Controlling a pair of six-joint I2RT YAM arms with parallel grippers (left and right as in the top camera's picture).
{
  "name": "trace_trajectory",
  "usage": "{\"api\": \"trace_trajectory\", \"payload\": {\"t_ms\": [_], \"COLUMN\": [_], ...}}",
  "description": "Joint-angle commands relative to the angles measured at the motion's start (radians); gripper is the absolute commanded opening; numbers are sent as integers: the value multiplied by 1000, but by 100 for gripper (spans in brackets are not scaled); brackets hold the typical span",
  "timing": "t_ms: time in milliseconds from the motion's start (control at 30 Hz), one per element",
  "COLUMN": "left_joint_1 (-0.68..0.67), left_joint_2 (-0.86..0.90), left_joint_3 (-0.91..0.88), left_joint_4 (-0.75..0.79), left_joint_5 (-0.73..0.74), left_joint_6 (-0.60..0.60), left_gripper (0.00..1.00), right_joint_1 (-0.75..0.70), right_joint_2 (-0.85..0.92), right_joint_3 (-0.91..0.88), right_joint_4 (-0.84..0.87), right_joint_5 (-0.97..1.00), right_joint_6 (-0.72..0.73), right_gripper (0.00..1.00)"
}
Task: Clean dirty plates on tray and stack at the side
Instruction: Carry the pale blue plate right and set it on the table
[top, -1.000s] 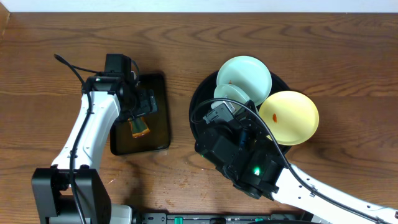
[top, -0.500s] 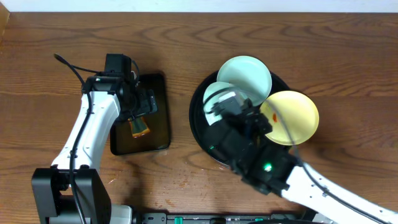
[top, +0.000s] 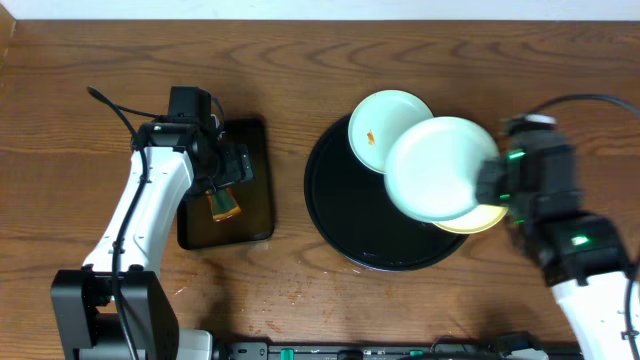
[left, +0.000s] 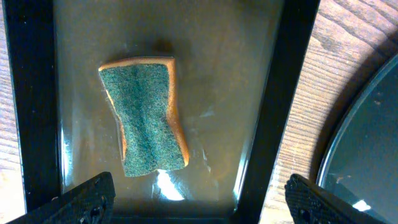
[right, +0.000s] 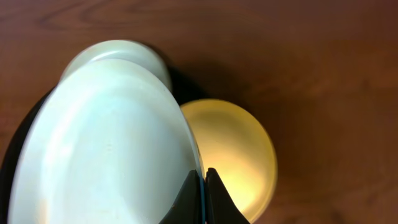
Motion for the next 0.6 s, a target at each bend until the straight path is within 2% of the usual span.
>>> {"api": "trace_trajectory", "payload": {"t_ms": [0, 100, 233, 567], "left_joint_1": [1, 1, 1, 1], "left_joint_2": [-1, -1, -1, -1], "left_joint_3": [18, 18, 18, 18], "left_joint_4": [-3, -3, -3, -3], "left_joint_5": [9, 9, 9, 9], "left_joint_6": [10, 10, 10, 10], "left_gripper": [89, 89, 89, 89], "right_joint_1": [-242, -418, -611, -793], "right_joint_2": [5, 33, 106, 314], "right_joint_3": [23, 23, 23, 23], "right_joint_4": [-13, -9, -9, 84], "right_joint_5": [-296, -395, -435, -468], "right_joint_6": [34, 33, 33, 36], "right_gripper": [1, 1, 1, 1]}}
